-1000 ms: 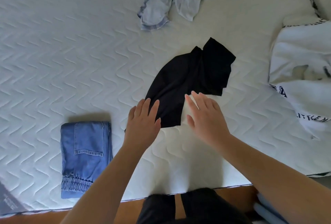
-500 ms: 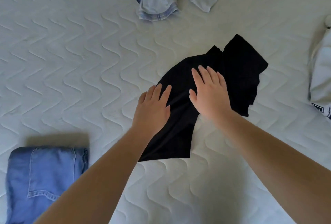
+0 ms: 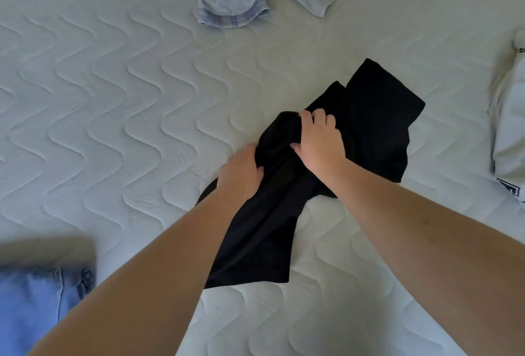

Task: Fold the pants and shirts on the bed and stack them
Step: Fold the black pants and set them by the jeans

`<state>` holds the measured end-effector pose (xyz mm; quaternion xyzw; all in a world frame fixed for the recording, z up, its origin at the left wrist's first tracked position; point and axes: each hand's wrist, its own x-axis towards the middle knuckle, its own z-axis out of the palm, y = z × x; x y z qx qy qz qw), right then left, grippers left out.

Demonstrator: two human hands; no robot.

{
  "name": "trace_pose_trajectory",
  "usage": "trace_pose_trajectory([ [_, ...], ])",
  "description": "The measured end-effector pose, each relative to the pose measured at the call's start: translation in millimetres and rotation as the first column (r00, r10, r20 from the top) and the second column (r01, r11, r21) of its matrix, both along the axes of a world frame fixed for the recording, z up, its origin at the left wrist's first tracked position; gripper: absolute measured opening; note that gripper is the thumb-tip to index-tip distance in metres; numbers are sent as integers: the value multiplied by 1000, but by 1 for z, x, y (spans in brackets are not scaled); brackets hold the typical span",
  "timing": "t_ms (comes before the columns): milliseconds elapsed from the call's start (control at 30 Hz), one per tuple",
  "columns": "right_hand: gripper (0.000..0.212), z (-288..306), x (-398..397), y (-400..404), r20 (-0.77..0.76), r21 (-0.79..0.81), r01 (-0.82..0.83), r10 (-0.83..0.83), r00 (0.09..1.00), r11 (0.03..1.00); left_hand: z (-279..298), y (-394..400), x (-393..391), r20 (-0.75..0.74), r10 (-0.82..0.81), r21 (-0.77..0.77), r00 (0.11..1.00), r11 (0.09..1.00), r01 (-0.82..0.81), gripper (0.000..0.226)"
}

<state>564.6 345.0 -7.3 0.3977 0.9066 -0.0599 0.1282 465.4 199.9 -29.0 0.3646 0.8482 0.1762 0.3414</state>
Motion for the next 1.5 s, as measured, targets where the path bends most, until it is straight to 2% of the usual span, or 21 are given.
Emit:
trace_pose_trajectory([
  [100,41,7,11,-7,-86,28,-62,64,994,998,12,-4,12,-32,-26,97,999,995,29,56],
  [233,30,12,46,-29,-187,32,-55,60,981,998,24,-20,39,-6,-2,172,1000,985,3,61],
  [367,19,15,93,-53,-270,50,-9,22,963,999,32,-41,72,-32,-81,93,996,992,84,75],
  [467,20,17,126,-74,-298,-4,22,-22,954,1000,32,-54,91,-66,-121,15,990,992,122,83],
  [600,21,11,166,-104,-190,-190,9,-46,981,982,31,-77,116,-81,-201,-39,976,979,199,76],
  [733,42,11,198,-136,96,-361,50,-16,995,931,26,-107,139,-119,-341,-40,932,940,339,67],
  [800,40,18,208,-145,228,-426,88,13,974,901,26,-123,154,-124,-403,-82,907,915,396,63],
  [833,34,24,209,-146,237,-437,100,7,971,894,27,-131,162,-116,-425,-106,898,904,414,62],
  [933,16,45,202,-139,105,-364,116,-83,991,924,27,-147,178,-88,-454,-157,887,885,438,63],
  [1033,24,60,182,-129,-168,-230,82,-122,978,970,29,-154,187,-103,-447,-105,889,893,437,59],
  [1100,29,63,164,-125,-374,-206,-16,-63,925,978,29,-152,187,-73,-415,-41,907,910,413,52],
  [1133,28,61,155,-123,-422,-206,-89,-6,907,974,31,-149,187,-58,-396,19,917,918,397,45],
  [1167,27,56,148,-120,-421,-214,-167,64,905,963,32,-147,187,-67,-381,93,922,918,386,38],
  [1233,27,40,135,-113,-317,-193,-306,236,919,932,35,-141,185,-161,-311,255,937,904,344,35],
  [1300,32,26,131,-105,-189,-125,-329,303,934,936,38,-134,181,-223,-164,353,961,905,237,30],
  [1333,35,22,132,-101,-149,-92,-298,282,948,950,40,-129,179,-232,-96,353,968,919,176,27],
  [1400,35,17,138,-95,-131,-31,-208,202,971,978,41,-119,175,-231,-10,265,973,962,72,40],
  [1500,32,20,153,-89,-146,11,-58,59,987,998,41,-102,168,-170,-48,155,984,985,75,62],
])
